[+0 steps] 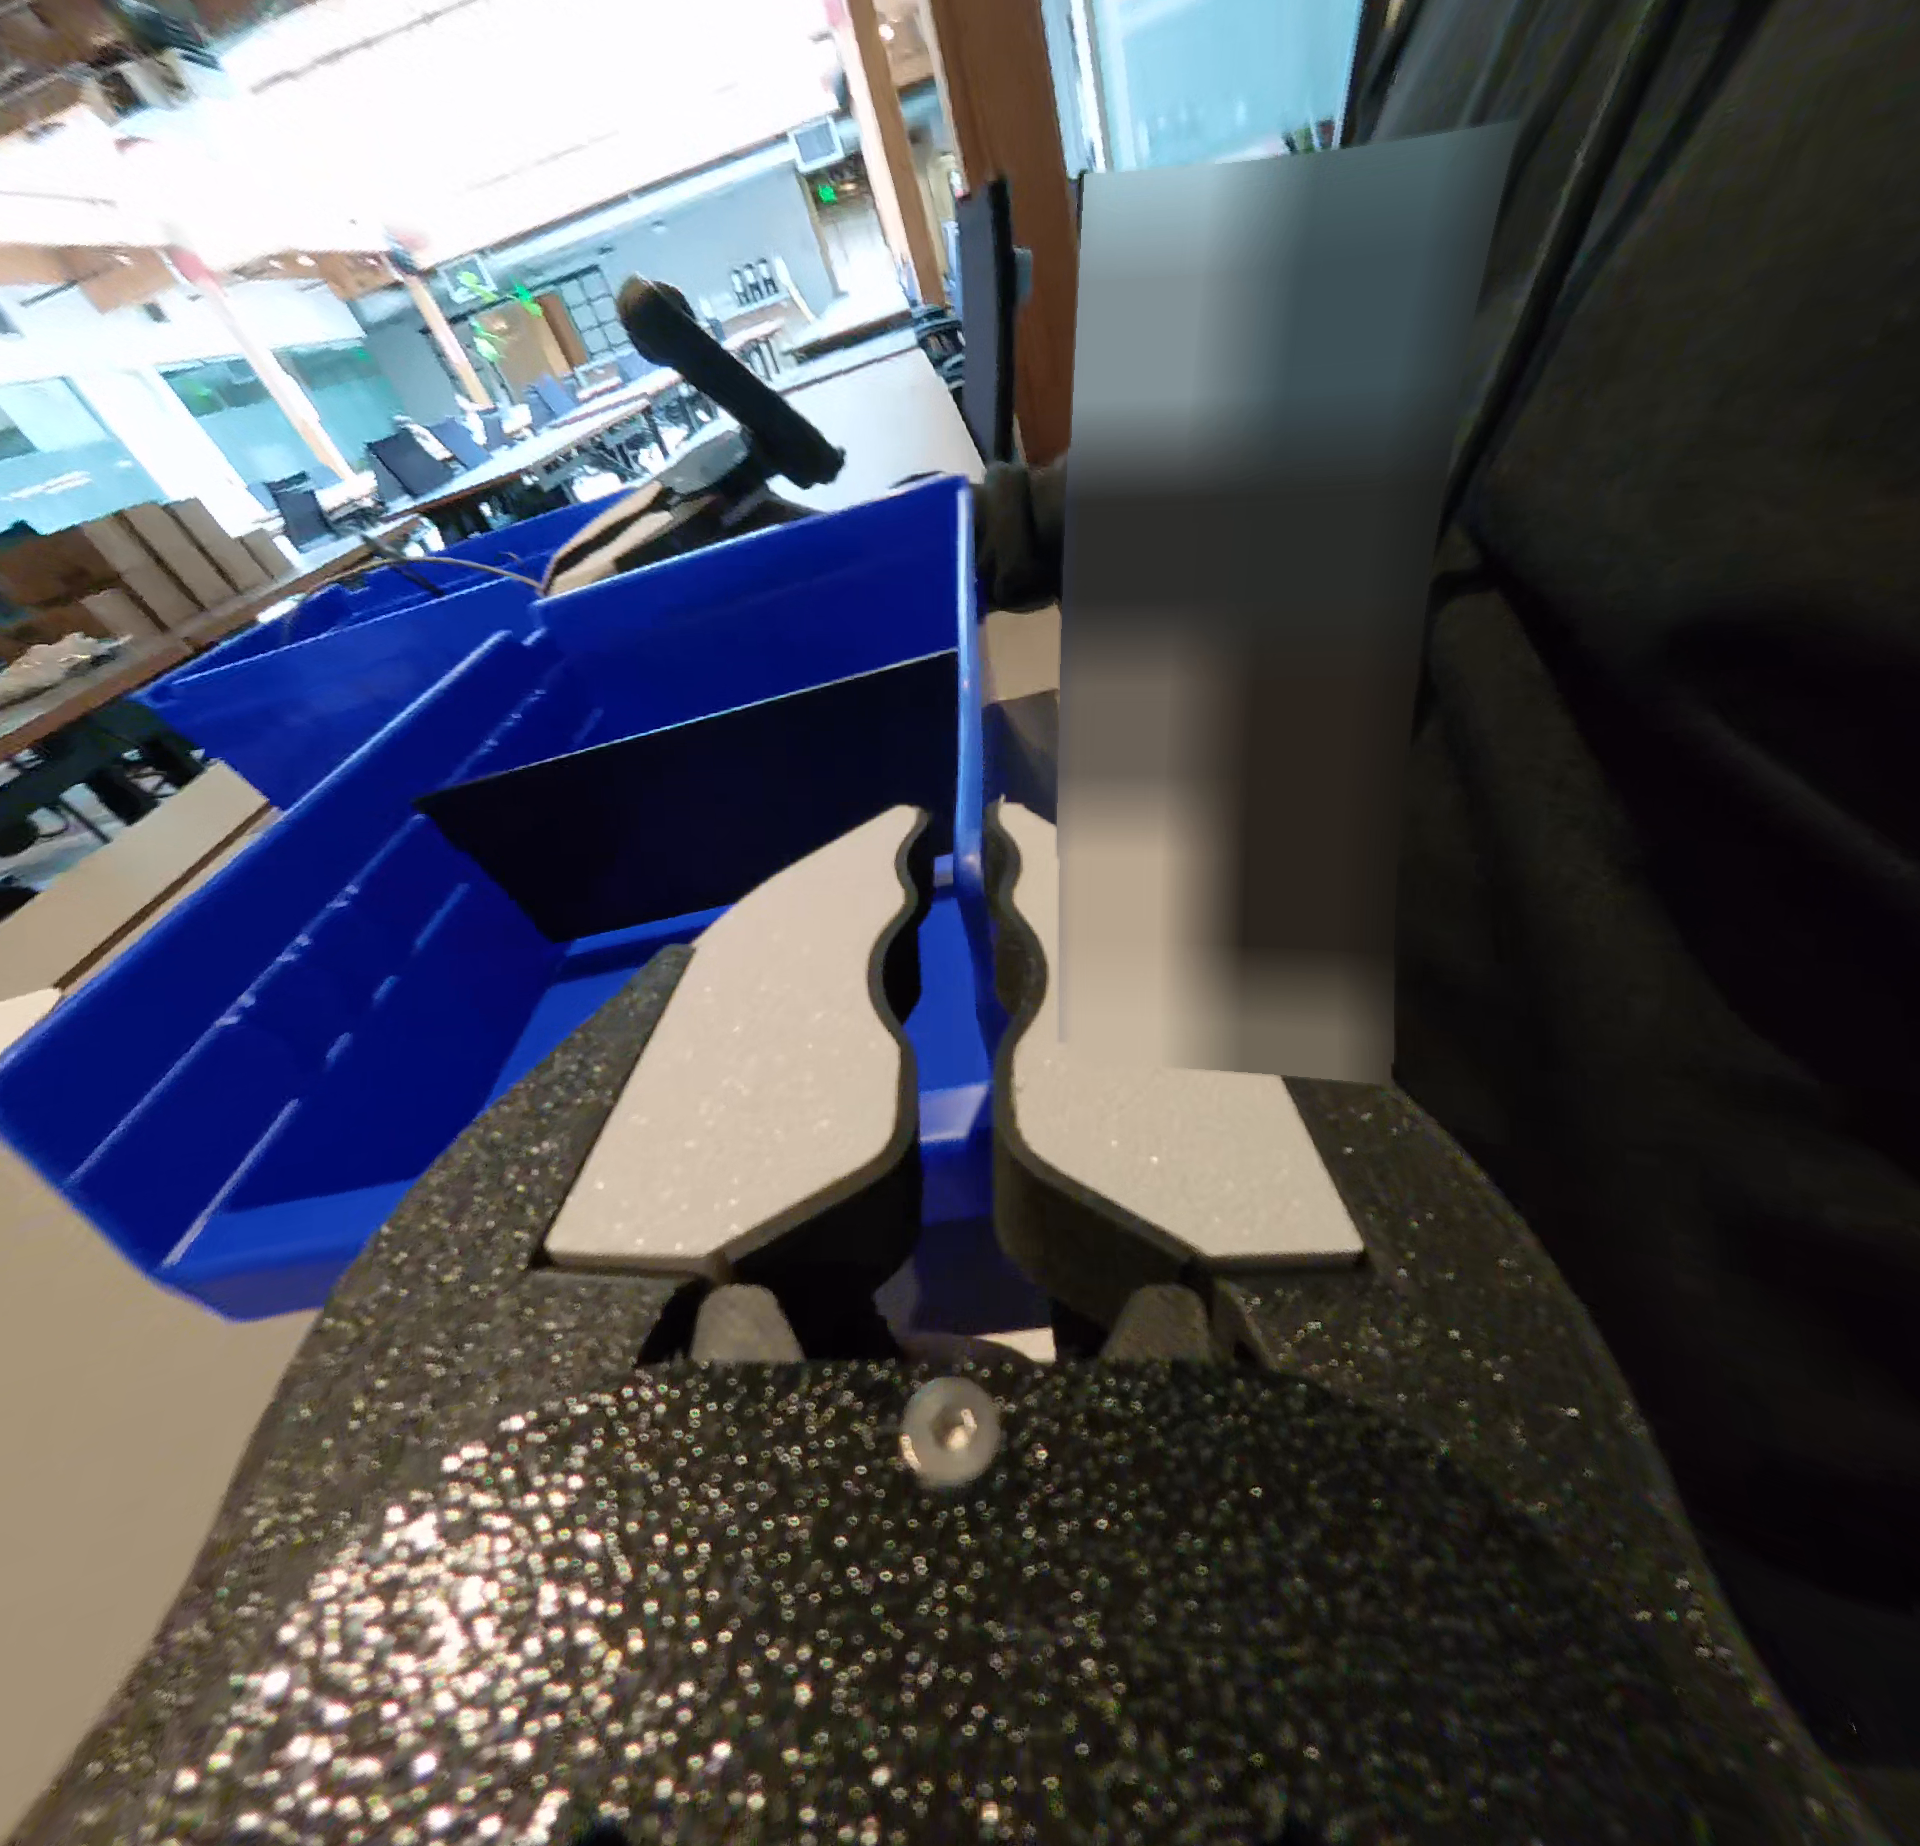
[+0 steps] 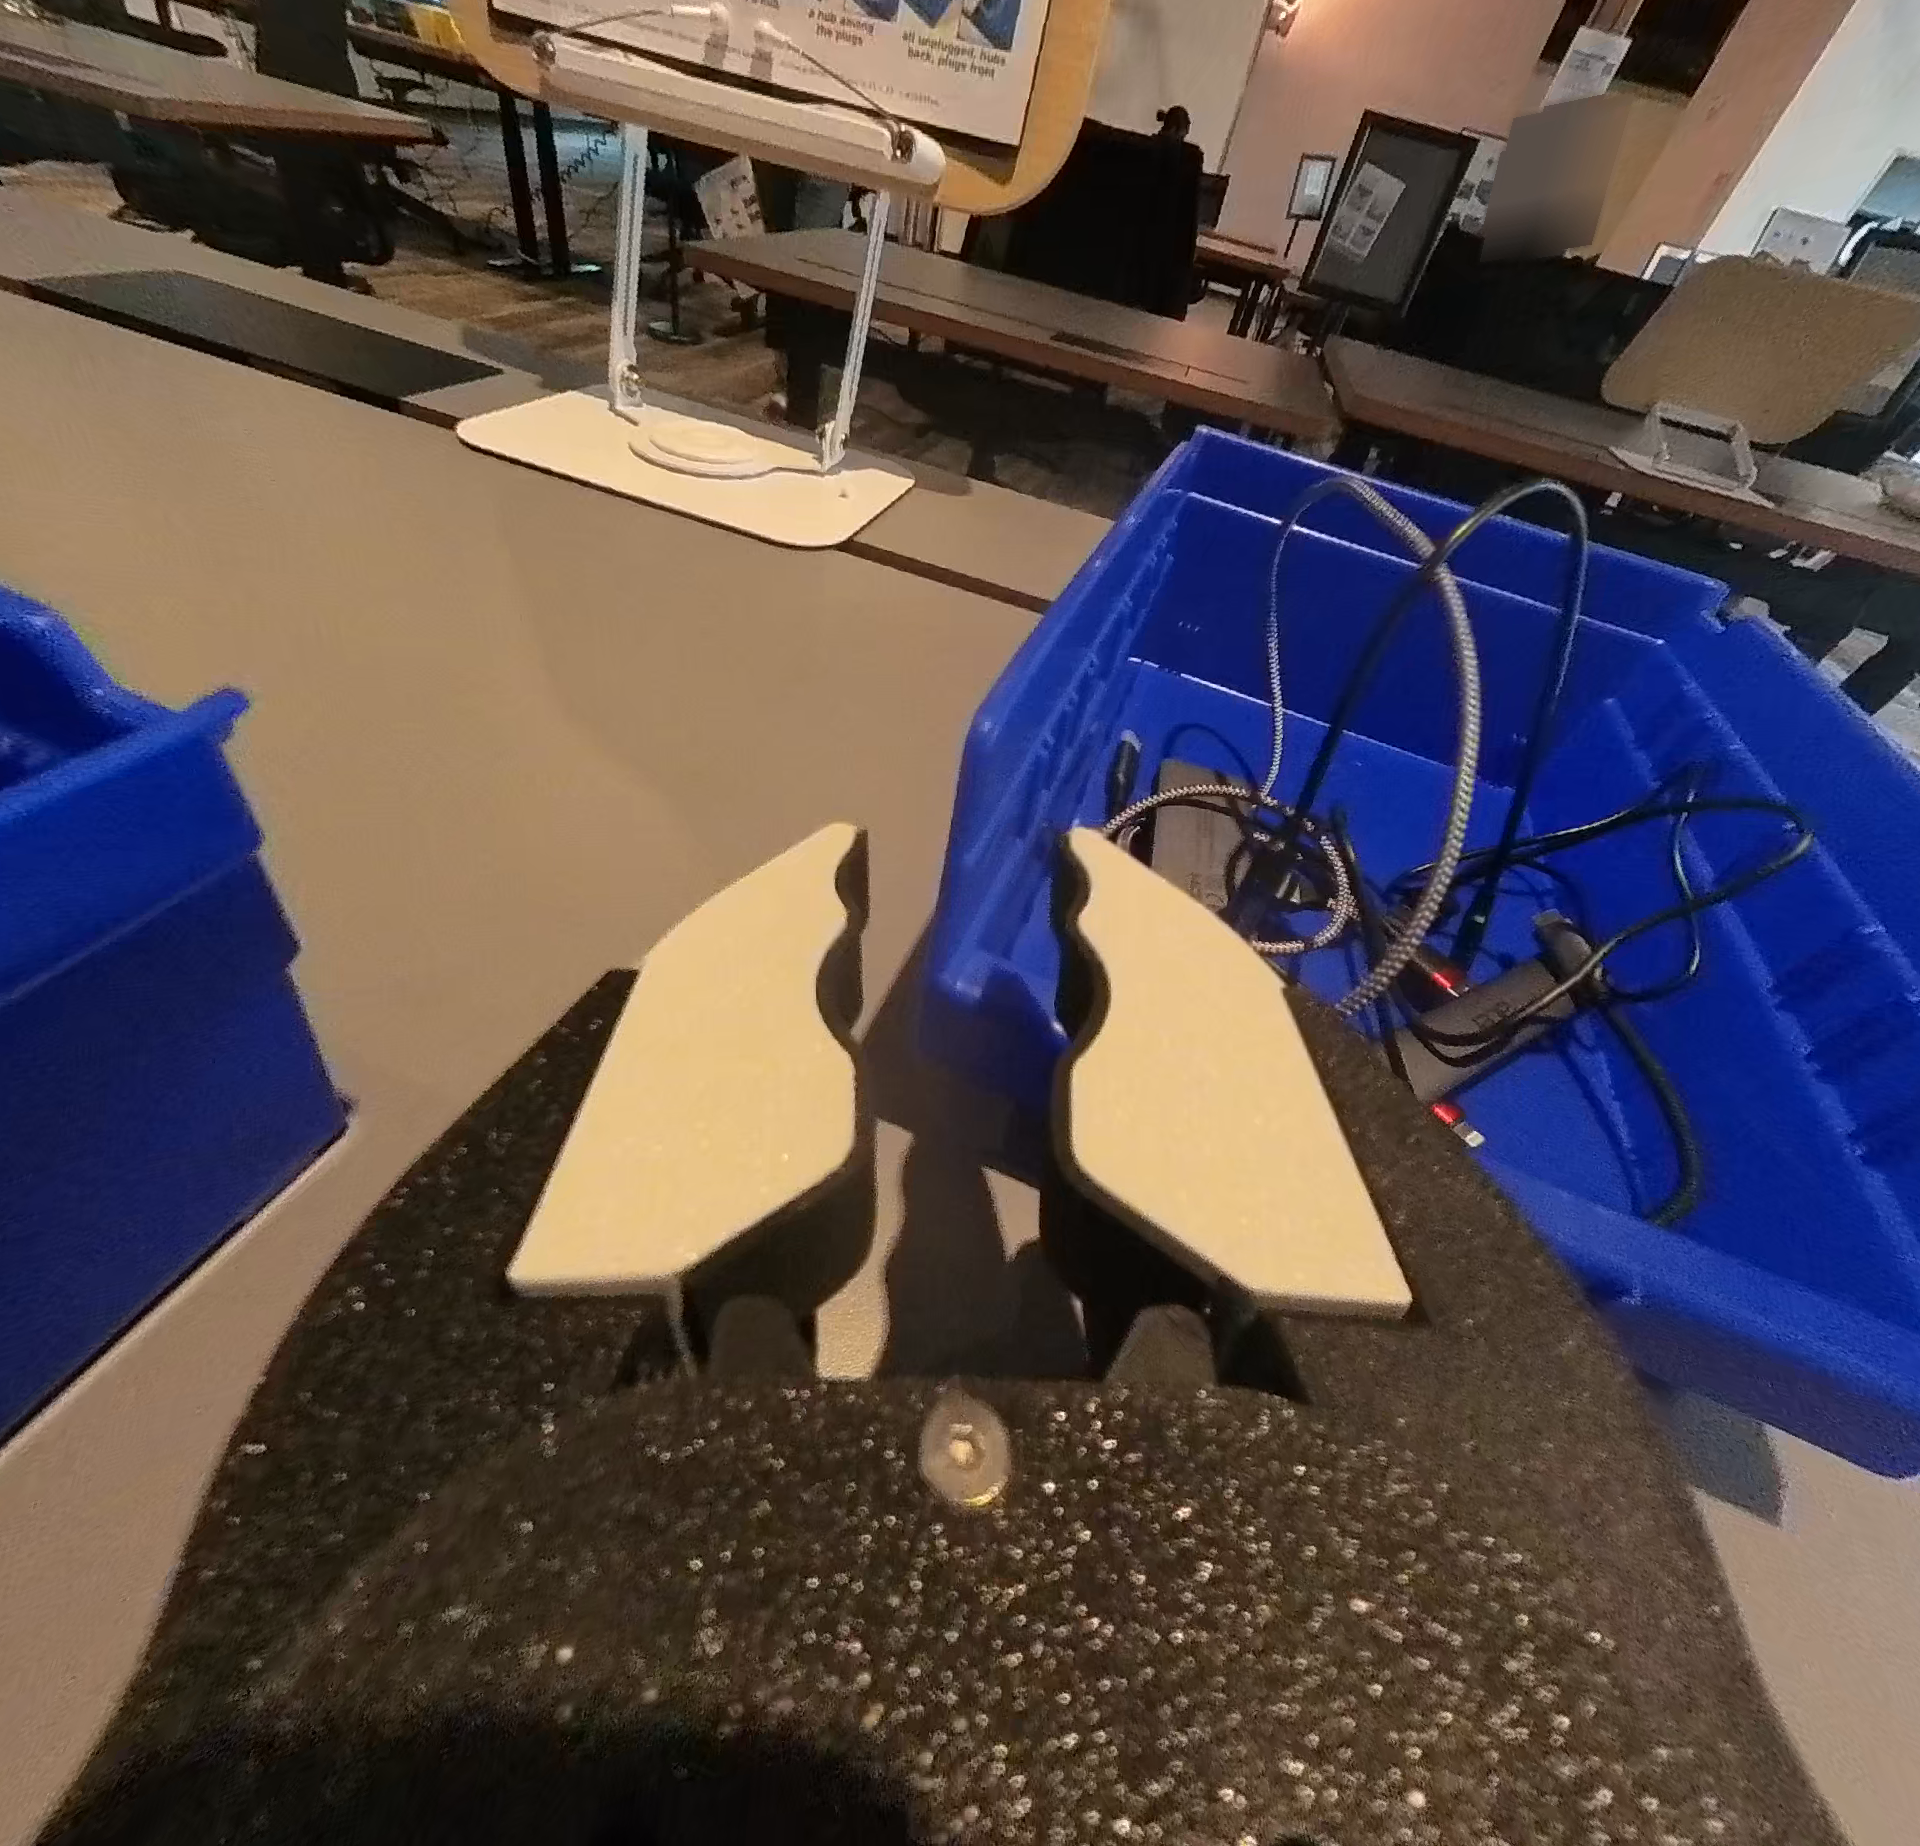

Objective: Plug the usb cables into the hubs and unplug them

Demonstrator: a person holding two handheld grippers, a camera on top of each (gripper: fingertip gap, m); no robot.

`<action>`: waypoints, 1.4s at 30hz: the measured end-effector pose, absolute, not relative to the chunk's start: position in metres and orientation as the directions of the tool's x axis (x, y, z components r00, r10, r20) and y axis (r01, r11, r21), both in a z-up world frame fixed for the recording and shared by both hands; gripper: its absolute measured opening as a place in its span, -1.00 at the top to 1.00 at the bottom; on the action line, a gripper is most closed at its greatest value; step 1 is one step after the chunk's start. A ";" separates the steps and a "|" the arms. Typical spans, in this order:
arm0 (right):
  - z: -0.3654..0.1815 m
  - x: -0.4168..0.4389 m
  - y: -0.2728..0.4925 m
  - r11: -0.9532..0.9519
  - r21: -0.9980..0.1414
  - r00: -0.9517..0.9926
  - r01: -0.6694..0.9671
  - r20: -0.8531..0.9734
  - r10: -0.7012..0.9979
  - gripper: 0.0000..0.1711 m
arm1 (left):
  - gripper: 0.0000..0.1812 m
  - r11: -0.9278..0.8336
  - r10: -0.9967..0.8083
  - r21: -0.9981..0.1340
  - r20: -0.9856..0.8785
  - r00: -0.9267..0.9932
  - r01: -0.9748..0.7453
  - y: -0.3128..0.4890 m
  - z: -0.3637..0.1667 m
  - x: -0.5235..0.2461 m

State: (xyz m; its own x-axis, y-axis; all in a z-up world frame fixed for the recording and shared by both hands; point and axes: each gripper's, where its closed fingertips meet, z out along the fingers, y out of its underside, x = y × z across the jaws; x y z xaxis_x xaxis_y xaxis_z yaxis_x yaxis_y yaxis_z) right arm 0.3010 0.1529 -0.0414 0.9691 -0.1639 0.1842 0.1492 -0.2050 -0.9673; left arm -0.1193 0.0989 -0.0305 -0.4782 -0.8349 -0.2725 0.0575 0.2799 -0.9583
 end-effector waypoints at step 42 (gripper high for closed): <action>-0.065 0.228 0.186 -0.260 -0.878 0.906 0.402 0.340 0.253 0.88 | 0.92 0.230 -0.843 -0.973 -0.212 -0.494 0.026 0.105 -0.031 -0.119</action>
State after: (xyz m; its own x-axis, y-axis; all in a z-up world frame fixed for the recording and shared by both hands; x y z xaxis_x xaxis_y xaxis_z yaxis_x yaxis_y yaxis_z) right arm 0.2282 0.1862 -0.0648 0.9059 0.2527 0.3398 0.4018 -0.2597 -0.8781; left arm -0.1186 0.1048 -0.0312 -0.4942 -0.8431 -0.2123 0.0258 0.2299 -0.9729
